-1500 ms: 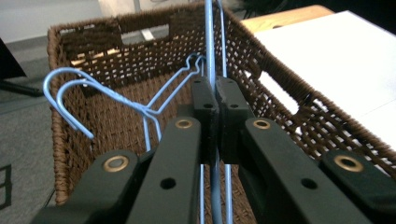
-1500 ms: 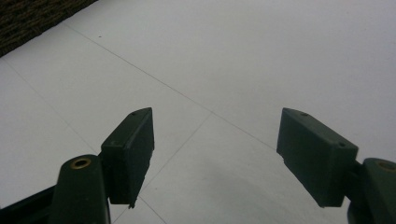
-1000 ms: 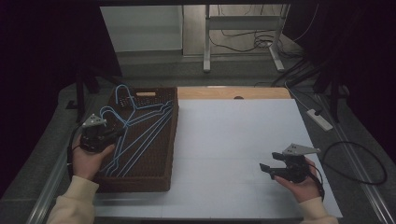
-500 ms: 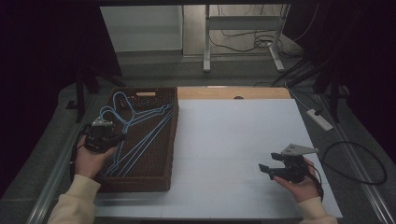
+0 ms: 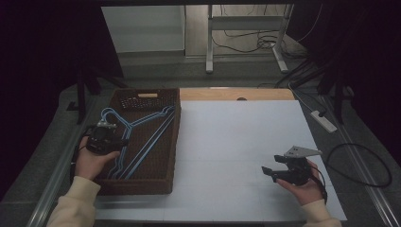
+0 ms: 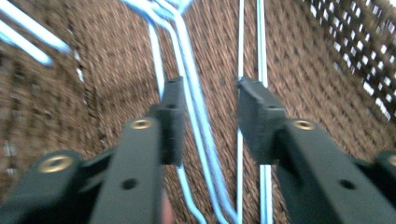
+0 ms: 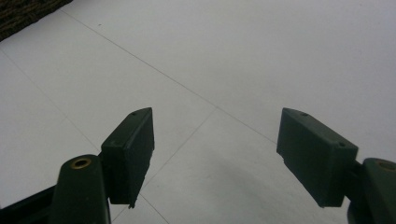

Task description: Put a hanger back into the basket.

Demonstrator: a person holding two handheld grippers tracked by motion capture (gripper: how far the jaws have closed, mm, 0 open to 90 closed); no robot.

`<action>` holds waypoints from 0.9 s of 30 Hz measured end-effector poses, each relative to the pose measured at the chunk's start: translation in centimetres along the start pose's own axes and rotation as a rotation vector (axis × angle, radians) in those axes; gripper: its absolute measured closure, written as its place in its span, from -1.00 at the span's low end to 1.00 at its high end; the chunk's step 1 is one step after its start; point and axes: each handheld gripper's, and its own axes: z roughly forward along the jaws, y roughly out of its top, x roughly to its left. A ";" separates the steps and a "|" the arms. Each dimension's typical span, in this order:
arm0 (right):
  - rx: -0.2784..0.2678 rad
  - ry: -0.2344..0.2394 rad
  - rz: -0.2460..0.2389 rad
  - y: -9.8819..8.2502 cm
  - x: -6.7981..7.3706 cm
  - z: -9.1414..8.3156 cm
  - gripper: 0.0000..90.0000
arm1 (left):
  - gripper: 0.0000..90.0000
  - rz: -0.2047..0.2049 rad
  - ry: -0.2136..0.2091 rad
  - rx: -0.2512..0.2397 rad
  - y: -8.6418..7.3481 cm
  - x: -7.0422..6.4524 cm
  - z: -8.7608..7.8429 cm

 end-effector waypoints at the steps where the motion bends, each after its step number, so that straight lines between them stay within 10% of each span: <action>1: -0.001 0.000 0.001 0.0 0.0 0.0 -0.37 | 0.22 -0.006 -0.005 -0.029 0.0 0.0 -0.5; 11: -0.007 0.002 0.005 0.0 0.0 -0.1 -0.37 | -0.15 0.063 -0.164 -0.258 -0.9 -2.4 -4.2; 27: -0.009 0.004 0.002 -0.1 0.0 -0.3 -0.37 | -0.26 0.096 -0.318 -0.366 -3.8 -6.4 -5.1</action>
